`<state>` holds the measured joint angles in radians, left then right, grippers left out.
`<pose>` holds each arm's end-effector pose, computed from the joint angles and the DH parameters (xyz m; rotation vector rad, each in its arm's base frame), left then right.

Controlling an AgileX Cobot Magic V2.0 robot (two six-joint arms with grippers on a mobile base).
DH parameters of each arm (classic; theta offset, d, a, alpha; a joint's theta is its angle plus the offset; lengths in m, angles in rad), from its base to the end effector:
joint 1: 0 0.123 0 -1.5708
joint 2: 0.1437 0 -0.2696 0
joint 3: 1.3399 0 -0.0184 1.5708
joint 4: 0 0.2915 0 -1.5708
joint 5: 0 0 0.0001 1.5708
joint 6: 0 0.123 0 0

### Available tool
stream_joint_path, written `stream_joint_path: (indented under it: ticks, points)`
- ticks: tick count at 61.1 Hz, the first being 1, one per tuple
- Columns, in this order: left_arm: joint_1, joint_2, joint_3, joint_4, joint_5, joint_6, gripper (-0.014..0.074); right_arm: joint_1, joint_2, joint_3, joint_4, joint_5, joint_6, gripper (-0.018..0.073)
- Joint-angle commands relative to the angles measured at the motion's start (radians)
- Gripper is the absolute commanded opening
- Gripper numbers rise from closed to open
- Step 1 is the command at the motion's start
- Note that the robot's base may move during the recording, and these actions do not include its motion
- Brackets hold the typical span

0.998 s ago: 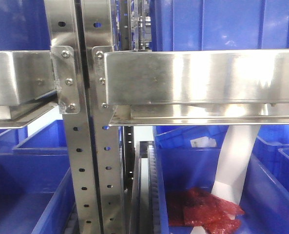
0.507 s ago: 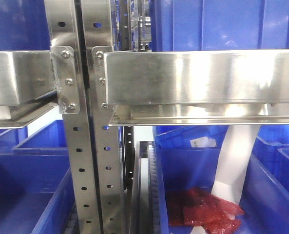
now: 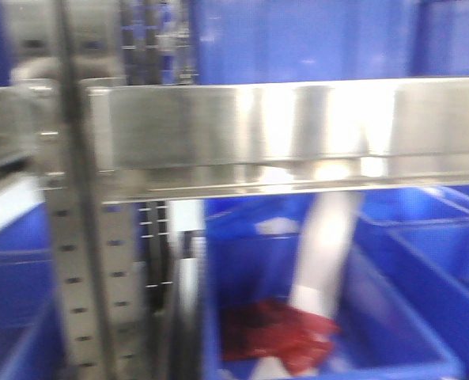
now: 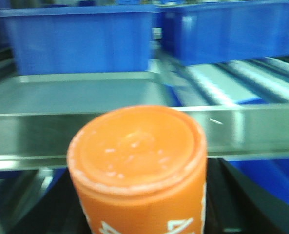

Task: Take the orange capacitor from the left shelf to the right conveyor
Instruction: 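Drive the base to the conveyor table holding the capacitor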

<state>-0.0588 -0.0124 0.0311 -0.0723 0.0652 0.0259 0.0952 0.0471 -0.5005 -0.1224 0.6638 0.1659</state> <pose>0.1450 -0.0091 0.1969 0.0135 1.5679 -0.0863 0.0980 0.0000 0.3252 0.0346 1.6900 0.0597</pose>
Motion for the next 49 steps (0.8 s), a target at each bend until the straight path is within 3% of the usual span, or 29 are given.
stream_joint_path:
  ticks: [1,49]
  points:
    - [0.000,-0.011,-0.005,-0.002,-0.090,-0.001,-0.0127,-0.002,0.015,-0.026,-0.006,-0.087,-0.001,0.0068]
    - [0.000,-0.011,-0.005,-0.002,-0.090,-0.001,-0.0127,-0.002,0.015,-0.026,-0.006,-0.087,-0.001,0.0068]
